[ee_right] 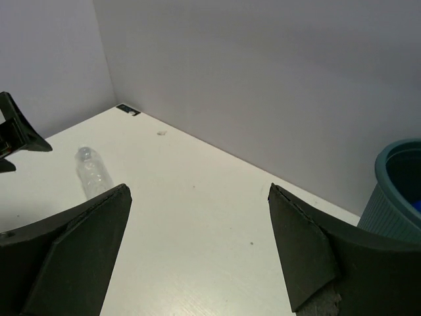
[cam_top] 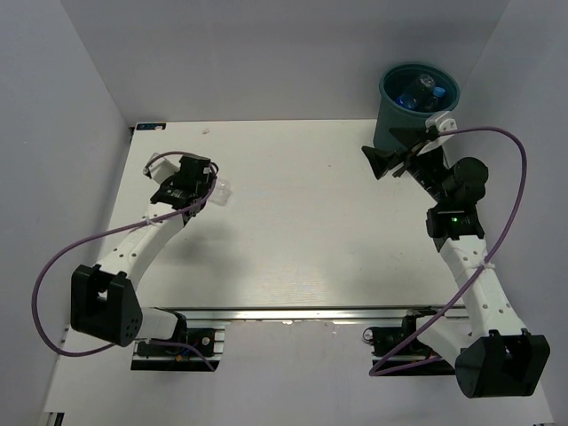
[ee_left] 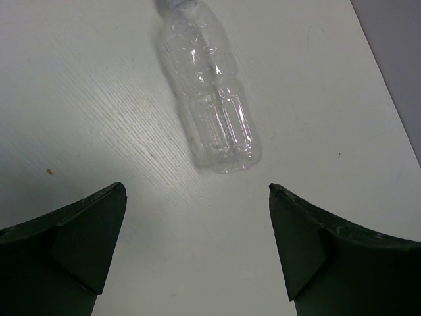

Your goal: Put the plastic bottles in the bin

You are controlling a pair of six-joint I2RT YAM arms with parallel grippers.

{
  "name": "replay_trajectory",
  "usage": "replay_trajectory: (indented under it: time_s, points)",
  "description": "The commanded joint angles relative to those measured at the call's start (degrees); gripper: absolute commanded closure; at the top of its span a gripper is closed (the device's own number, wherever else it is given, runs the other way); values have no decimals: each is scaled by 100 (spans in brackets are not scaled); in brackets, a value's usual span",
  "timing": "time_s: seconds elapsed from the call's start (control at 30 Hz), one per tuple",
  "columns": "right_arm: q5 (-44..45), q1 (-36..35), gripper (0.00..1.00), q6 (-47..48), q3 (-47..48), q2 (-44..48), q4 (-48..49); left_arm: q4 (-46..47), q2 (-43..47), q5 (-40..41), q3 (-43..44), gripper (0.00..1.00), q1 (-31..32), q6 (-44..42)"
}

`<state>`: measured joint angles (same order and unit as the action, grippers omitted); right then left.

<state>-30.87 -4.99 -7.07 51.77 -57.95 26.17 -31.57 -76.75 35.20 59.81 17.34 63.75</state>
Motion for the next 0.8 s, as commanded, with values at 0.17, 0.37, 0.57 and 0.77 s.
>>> replay_trajectory:
  time_s: [0.17, 0.37, 0.57, 0.77]
  points:
    - [-147, 7, 11, 4, -70, 232, -191, 107, -419, 40, 215, 2, -178, 121]
    - [2, 7, 11, 127, -149, 372, -218, 379, -718, -74, 197, 2, -406, 33]
    - [450, 7, 11, 443, -176, 338, -271, 477, -1288, -365, 513, 2, -635, 103]
    - [644, 7, 11, 601, -150, 74, -262, 853, -1746, -469, 785, 2, -750, 42]
